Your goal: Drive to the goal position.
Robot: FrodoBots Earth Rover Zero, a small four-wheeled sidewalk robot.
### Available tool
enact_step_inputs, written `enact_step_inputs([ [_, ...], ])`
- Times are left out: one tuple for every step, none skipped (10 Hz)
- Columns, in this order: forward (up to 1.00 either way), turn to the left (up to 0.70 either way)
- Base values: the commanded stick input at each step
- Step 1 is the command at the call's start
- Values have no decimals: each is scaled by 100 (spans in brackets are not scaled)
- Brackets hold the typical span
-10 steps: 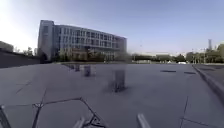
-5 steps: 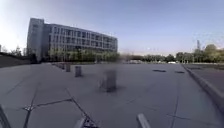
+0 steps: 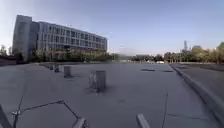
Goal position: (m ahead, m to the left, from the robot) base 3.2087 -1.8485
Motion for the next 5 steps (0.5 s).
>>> enact_step_inputs([
  [0,0],
  [0,0],
  [0,0],
  [1,0],
  [20,0],
])
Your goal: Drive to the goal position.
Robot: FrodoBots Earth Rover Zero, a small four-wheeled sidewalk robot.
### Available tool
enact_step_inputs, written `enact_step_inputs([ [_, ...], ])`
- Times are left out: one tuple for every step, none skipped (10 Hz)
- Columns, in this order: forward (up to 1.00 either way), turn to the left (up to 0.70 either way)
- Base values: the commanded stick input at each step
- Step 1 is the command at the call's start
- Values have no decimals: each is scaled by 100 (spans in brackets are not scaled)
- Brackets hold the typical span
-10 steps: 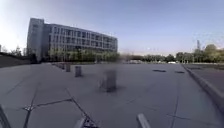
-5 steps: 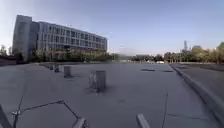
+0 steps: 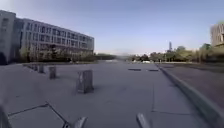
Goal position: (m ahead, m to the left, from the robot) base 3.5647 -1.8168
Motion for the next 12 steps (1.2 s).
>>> enact_step_inputs([
  [44,0],
  [45,0],
  [45,0],
  [45,0],
  [45,-2],
  [45,-23],
  [45,-27],
  [45,-27],
  [45,-27],
  [57,-18],
  [60,-15],
  [60,-15],
])
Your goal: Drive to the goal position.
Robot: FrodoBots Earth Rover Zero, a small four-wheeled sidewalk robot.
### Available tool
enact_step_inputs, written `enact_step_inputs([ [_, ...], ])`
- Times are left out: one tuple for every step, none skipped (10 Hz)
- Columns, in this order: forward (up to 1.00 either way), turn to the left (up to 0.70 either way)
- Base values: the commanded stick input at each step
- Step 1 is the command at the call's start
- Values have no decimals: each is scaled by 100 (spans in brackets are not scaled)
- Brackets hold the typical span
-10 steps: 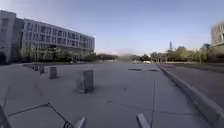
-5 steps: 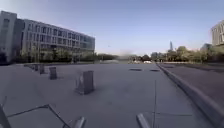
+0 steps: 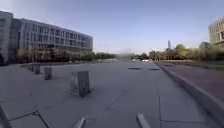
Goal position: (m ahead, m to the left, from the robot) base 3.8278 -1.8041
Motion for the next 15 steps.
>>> enact_step_inputs([
  [60,-15],
  [60,-15],
  [60,-15],
  [60,-15],
  [60,-15],
  [60,-15],
  [60,-15],
  [60,-15],
  [60,-15],
  [60,-15],
  [60,-15],
  [60,-15],
  [60,-15],
  [60,-15],
  [60,-15],
])
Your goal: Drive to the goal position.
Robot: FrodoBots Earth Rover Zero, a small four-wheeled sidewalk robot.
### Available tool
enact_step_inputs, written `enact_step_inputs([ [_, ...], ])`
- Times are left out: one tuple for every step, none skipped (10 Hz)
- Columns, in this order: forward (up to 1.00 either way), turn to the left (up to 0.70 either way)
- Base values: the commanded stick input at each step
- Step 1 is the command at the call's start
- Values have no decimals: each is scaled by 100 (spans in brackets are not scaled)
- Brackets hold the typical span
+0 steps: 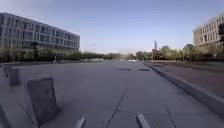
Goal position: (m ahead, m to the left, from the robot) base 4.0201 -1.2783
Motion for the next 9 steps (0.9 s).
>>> enact_step_inputs([
  [60,-15],
  [60,-15],
  [60,-15],
  [60,-15],
  [60,-15],
  [60,-15],
  [60,-15],
  [60,-15],
  [60,-15],
])
